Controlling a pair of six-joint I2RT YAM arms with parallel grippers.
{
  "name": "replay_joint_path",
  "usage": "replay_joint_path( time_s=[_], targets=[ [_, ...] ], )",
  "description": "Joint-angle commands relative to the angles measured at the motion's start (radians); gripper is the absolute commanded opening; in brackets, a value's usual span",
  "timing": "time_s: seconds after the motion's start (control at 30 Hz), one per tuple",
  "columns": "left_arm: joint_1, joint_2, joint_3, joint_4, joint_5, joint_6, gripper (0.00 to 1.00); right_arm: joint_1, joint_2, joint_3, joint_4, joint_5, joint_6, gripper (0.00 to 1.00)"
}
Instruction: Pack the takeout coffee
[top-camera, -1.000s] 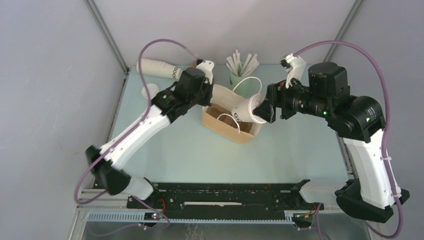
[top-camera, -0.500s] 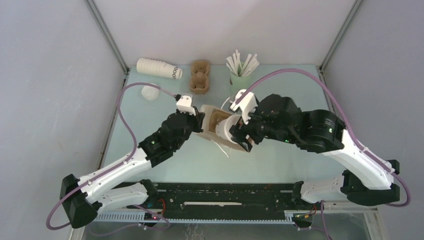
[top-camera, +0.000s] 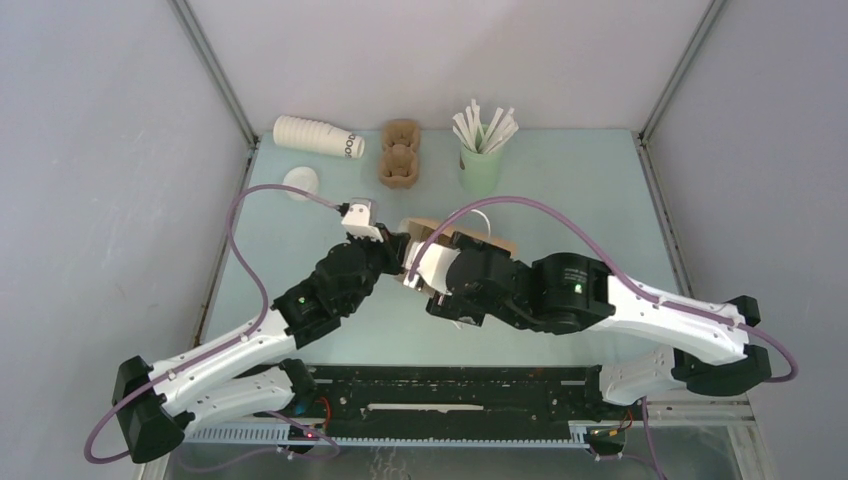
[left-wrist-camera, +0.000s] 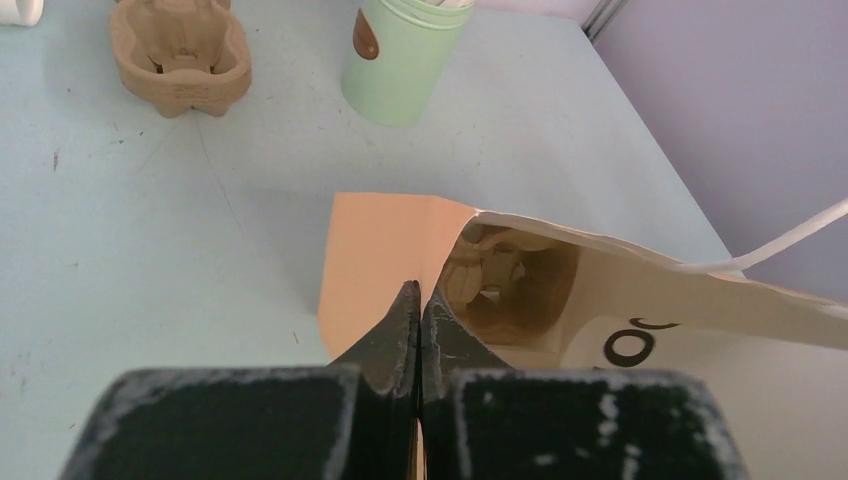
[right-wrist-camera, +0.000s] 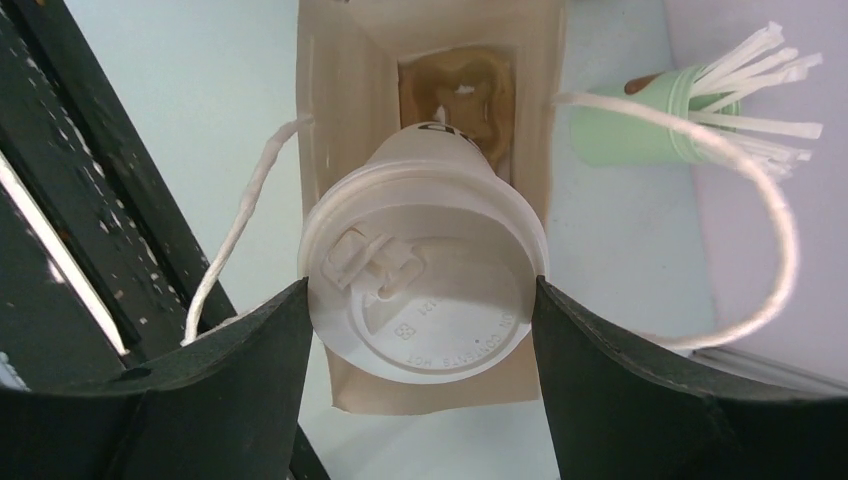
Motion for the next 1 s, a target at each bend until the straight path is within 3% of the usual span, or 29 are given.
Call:
replay_joint_path(
  time_s=[0.0,0.2,0.47,0.63,0.83,0.97],
  targets=[
    [-0.008,0.004,0.046,-0.015,-0.019,-0.049,0.0,0.028,0.005,-0.069,0.047,0.044,-0.066,0.47],
    [-0.008,0.043,0.114,-0.153,0.007,-0.066,0.0,0.032,0.026,-0.181,0.141,0.054,-0.153,0.47],
    [-0.008,-0.028,0.0,-0.019,0.029,-0.051,0.0,0.004,0.089,-0.169,0.106,-0.019,-0.156,0.47],
    [-0.014,-0.031,-0.017,-0.016,0.046,-0.043,0.0,-0.022,0.123,-0.2,0.091,0.187,-0.158,0.47],
    [-0.018,-0.024,-0.024,-0.026,0.048,-0.04,0.0,-0.025,0.112,-0.225,0.125,0.247,-0.193,0.47],
    [-0.018,-0.023,-0.008,-0.042,0.035,-0.041,0.0,-0.043,0.097,-0.281,0.195,0.19,-0.252,0.47]
  ],
)
